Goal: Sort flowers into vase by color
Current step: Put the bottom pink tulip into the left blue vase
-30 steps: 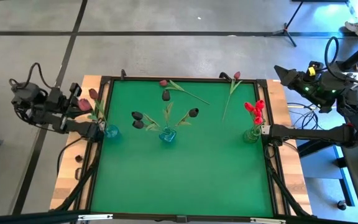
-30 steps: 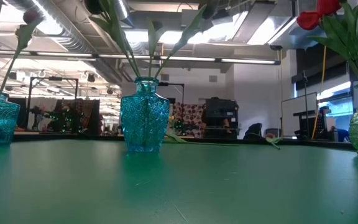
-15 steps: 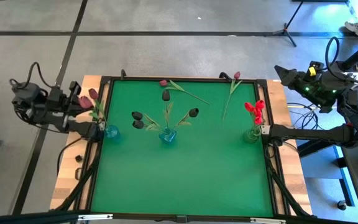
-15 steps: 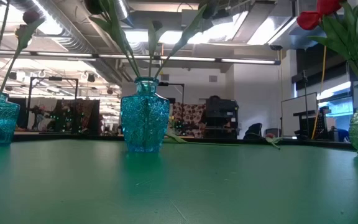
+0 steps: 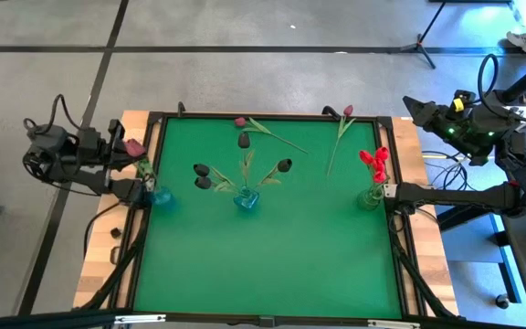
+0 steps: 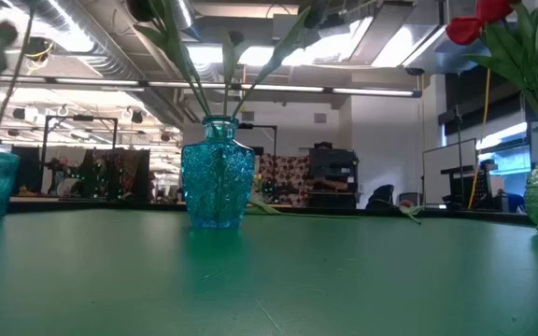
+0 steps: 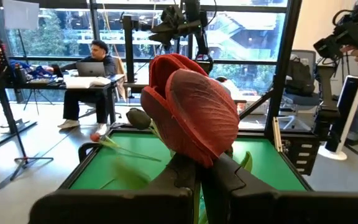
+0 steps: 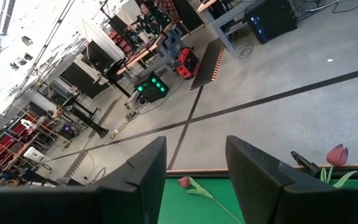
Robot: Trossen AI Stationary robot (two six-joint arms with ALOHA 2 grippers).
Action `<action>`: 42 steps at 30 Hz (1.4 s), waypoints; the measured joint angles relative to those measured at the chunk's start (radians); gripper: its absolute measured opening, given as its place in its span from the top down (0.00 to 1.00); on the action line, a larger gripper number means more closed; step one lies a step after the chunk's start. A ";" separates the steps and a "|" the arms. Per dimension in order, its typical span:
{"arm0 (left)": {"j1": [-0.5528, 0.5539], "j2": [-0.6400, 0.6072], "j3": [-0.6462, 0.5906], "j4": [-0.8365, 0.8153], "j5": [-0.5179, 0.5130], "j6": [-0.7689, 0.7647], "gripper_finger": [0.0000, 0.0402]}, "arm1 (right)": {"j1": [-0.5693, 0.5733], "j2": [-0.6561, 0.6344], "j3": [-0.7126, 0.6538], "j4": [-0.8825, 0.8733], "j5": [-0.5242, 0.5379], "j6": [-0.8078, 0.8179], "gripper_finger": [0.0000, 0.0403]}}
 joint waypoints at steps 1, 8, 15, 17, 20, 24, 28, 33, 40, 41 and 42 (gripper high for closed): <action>0.000 0.000 0.000 -0.001 -0.002 0.001 0.99 | 0.000 0.000 0.000 0.000 0.000 0.000 0.59; 0.000 0.000 0.000 0.000 -0.001 -0.013 0.99 | 0.000 0.000 0.000 0.000 -0.002 0.000 0.59; 0.000 0.000 0.000 -0.061 0.000 -0.095 0.99 | 0.000 0.000 0.000 0.000 -0.010 0.000 0.59; 0.000 0.000 0.000 -0.083 0.000 -0.143 0.99 | 0.000 0.004 0.000 0.000 -0.012 0.000 0.59; 0.000 0.000 0.000 -0.104 0.000 -0.201 0.97 | 0.000 0.007 -0.001 0.000 -0.024 0.000 0.59; 0.000 0.000 0.000 -0.118 0.000 -0.272 0.90 | 0.000 0.021 -0.001 0.000 -0.028 -0.001 0.59; 0.000 0.000 0.000 -0.162 -0.028 -0.337 0.83 | 0.000 0.034 -0.001 -0.001 -0.028 -0.002 0.59; 0.000 -0.001 0.000 -0.188 -0.057 -0.398 0.77 | 0.000 0.044 -0.001 -0.001 -0.035 -0.002 0.59; 0.000 -0.001 0.027 -0.288 -0.054 -0.520 0.70 | 0.000 0.044 -0.001 0.001 -0.055 -0.002 0.59; 0.000 -0.001 0.028 -0.308 -0.052 -0.544 0.70 | 0.000 0.044 -0.001 0.002 -0.056 -0.002 0.59; 0.000 -0.001 0.029 -0.326 -0.049 -0.565 0.70 | 0.000 0.044 -0.001 0.003 -0.056 -0.002 0.59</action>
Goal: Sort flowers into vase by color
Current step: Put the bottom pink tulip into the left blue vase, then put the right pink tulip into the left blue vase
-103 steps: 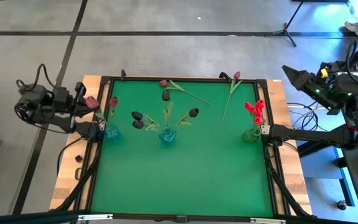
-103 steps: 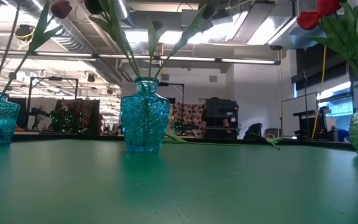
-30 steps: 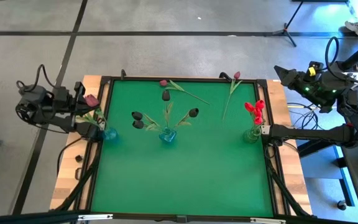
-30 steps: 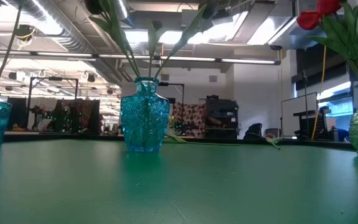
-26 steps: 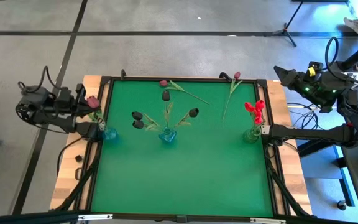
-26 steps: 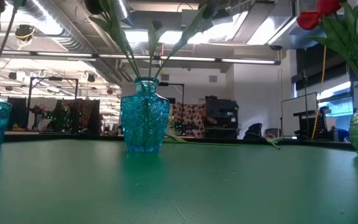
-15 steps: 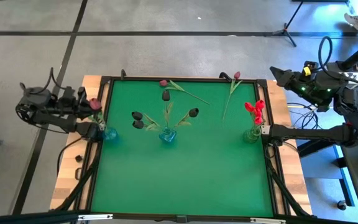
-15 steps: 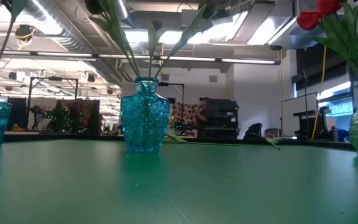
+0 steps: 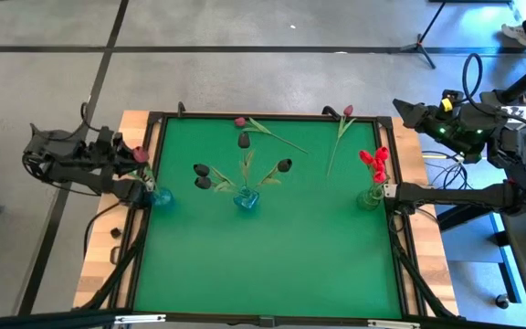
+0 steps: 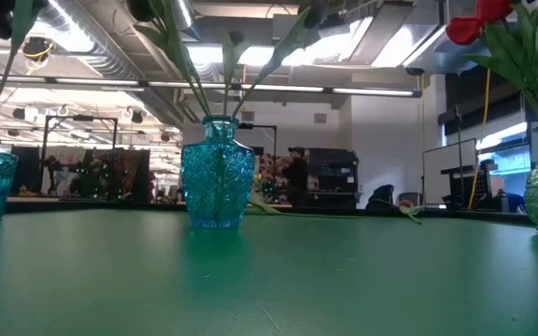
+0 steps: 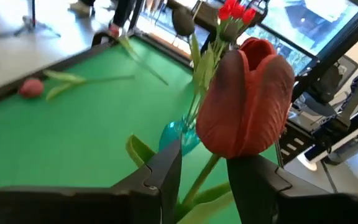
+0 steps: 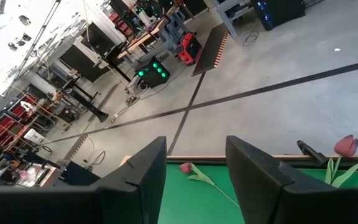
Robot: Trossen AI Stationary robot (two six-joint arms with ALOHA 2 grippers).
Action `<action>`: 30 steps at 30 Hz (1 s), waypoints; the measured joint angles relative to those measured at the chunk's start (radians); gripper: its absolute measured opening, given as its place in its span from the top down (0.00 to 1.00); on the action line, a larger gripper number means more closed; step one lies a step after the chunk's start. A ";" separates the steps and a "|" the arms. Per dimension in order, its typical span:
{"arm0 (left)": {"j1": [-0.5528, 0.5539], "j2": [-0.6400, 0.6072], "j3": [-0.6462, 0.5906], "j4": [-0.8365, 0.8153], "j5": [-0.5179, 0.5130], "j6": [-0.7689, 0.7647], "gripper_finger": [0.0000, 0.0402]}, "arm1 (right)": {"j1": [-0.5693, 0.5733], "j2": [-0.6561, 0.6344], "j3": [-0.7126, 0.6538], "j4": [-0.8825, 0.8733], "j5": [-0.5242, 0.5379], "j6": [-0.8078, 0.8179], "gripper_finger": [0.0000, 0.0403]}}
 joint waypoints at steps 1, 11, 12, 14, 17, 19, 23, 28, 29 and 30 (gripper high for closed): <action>0.000 0.000 0.000 -0.012 0.006 -0.018 0.69 | 0.000 0.000 0.000 0.001 -0.005 0.000 0.59; 0.000 0.089 0.002 -0.023 0.007 -0.071 0.62 | 0.000 0.023 0.000 0.011 -0.025 0.001 0.59; 0.000 0.102 0.002 -0.023 0.008 -0.070 0.60 | 0.000 0.027 0.000 0.015 -0.038 0.001 0.59; 0.000 0.127 0.006 -0.032 0.007 -0.054 0.57 | 0.000 0.036 0.000 0.025 -0.066 0.001 0.59; 0.000 0.157 0.031 -0.059 0.007 -0.044 0.52 | 0.000 0.050 0.000 0.055 -0.101 0.001 0.59; 0.000 0.175 0.051 -0.061 0.009 -0.044 0.50 | 0.000 0.058 0.000 0.070 -0.118 0.001 0.59; 0.000 0.197 0.076 -0.070 0.051 -0.042 0.47 | 0.000 0.070 0.000 0.081 -0.129 0.001 0.59; 0.000 0.199 0.116 -0.079 0.029 -0.051 0.48 | 0.000 0.074 0.000 0.108 -0.129 -0.002 0.59; 0.000 0.199 0.131 -0.079 0.006 -0.054 0.48 | 0.000 0.074 0.000 0.118 -0.129 -0.005 0.59; 0.000 0.199 0.147 -0.076 -0.018 -0.054 0.48 | 0.000 0.074 0.000 0.129 -0.128 -0.015 0.59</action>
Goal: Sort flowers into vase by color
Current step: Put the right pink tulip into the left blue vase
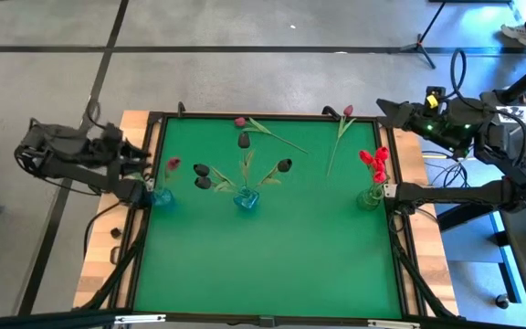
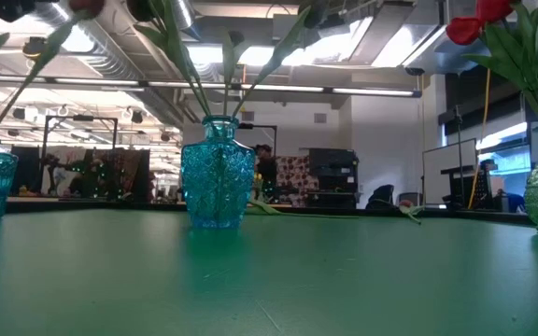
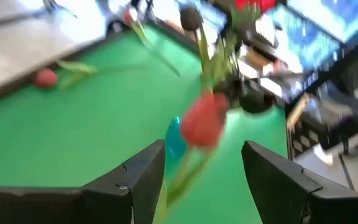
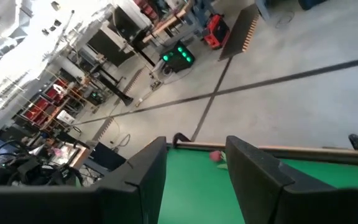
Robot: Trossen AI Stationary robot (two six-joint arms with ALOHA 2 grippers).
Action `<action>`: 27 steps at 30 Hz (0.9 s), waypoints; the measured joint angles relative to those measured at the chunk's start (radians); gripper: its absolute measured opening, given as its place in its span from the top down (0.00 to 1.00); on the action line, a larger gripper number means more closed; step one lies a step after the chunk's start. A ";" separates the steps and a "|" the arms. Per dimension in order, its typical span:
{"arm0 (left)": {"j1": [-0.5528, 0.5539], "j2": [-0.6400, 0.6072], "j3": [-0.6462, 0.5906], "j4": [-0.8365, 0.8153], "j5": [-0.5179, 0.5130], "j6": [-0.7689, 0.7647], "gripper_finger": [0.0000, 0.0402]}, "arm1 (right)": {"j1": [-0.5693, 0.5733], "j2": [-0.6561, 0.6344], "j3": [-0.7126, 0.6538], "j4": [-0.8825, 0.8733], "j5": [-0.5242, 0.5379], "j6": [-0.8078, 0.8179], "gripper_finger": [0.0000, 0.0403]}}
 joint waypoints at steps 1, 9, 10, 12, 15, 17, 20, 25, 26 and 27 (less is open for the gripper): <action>0.000 0.000 0.015 0.004 -0.023 0.009 0.48 | 0.000 0.000 0.000 0.017 0.001 -0.016 0.59; 0.000 0.000 0.063 0.158 -0.233 0.096 0.48 | 0.000 0.043 0.002 0.307 -0.011 -0.223 0.59; 0.000 0.000 0.063 0.167 -0.271 0.086 0.48 | 0.000 0.057 0.002 0.340 -0.022 -0.247 0.59; 0.000 0.000 0.063 0.178 -0.330 0.067 0.48 | 0.000 0.088 0.002 0.380 -0.054 -0.276 0.59; 0.000 0.000 0.063 0.222 -0.378 0.068 0.48 | 0.000 0.147 0.002 0.400 -0.070 -0.315 0.59; 0.000 0.000 0.063 0.270 -0.408 0.067 0.48 | 0.000 0.188 0.001 0.393 -0.071 -0.343 0.59; 0.000 0.000 0.063 0.336 -0.460 0.068 0.48 | -0.001 0.246 0.001 0.391 -0.045 -0.403 0.59; 0.000 0.000 0.062 0.410 -0.549 0.064 0.48 | -0.052 0.323 0.001 0.333 0.083 -0.402 0.59; 0.000 0.000 0.062 0.420 -0.559 0.063 0.48 | -0.069 0.337 0.001 0.306 0.095 -0.375 0.59; 0.000 0.000 0.062 0.429 -0.565 0.062 0.48 | -0.090 0.347 0.001 0.269 0.097 -0.336 0.59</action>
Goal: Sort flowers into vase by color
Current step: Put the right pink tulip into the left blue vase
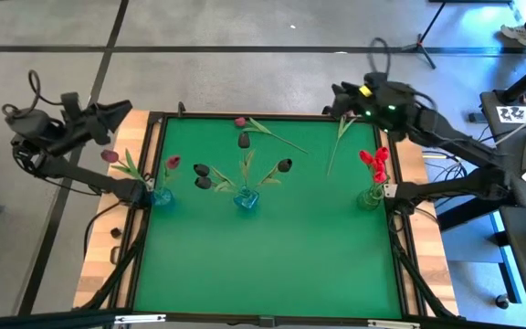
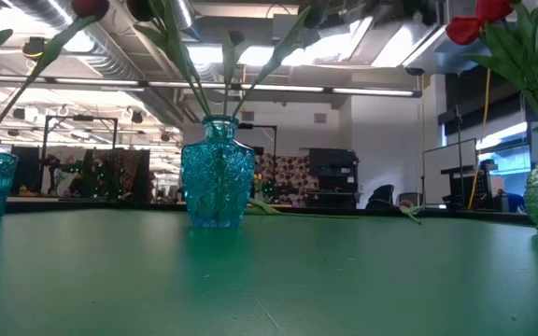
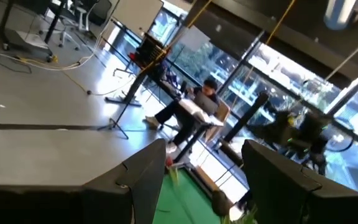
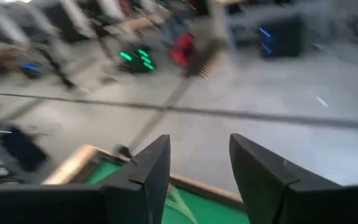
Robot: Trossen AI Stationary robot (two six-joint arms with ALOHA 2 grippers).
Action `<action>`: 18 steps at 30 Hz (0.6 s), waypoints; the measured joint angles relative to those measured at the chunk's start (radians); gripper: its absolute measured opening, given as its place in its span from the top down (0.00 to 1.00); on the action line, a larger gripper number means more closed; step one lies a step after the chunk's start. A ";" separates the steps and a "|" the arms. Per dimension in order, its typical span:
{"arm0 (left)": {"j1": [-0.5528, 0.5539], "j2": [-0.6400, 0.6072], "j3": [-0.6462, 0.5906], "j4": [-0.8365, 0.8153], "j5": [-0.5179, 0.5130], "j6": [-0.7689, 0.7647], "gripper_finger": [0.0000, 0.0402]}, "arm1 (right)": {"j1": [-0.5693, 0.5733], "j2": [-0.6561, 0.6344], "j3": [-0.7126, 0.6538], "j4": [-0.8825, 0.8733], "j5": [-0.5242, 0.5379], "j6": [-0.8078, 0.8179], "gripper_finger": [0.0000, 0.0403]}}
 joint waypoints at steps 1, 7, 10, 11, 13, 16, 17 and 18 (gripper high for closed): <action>0.000 0.000 0.000 0.007 -0.003 -0.004 0.48 | -0.027 0.010 0.000 -0.040 -0.002 0.040 0.59; 0.000 0.000 -0.001 0.009 -0.053 -0.056 0.48 | -0.232 0.040 0.000 -0.284 -0.128 0.250 0.59; 0.000 0.000 -0.001 0.008 -0.054 -0.071 0.48 | -0.350 0.072 0.000 -0.382 -0.257 0.267 0.59; 0.000 0.000 -0.001 0.008 -0.054 -0.079 0.48 | -0.389 0.089 0.000 -0.411 -0.304 0.268 0.59; 0.000 0.000 -0.001 0.008 -0.056 -0.084 0.48 | -0.459 0.136 0.000 -0.466 -0.374 0.267 0.59; 0.000 0.000 -0.002 0.008 -0.080 -0.085 0.48 | -0.540 0.227 0.000 -0.508 -0.392 0.243 0.59; 0.000 0.000 -0.002 0.009 -0.090 -0.089 0.48 | -0.560 0.262 0.000 -0.507 -0.392 0.229 0.59; 0.000 0.000 -0.002 0.008 -0.099 -0.098 0.48 | -0.579 0.300 0.000 -0.504 -0.392 0.218 0.59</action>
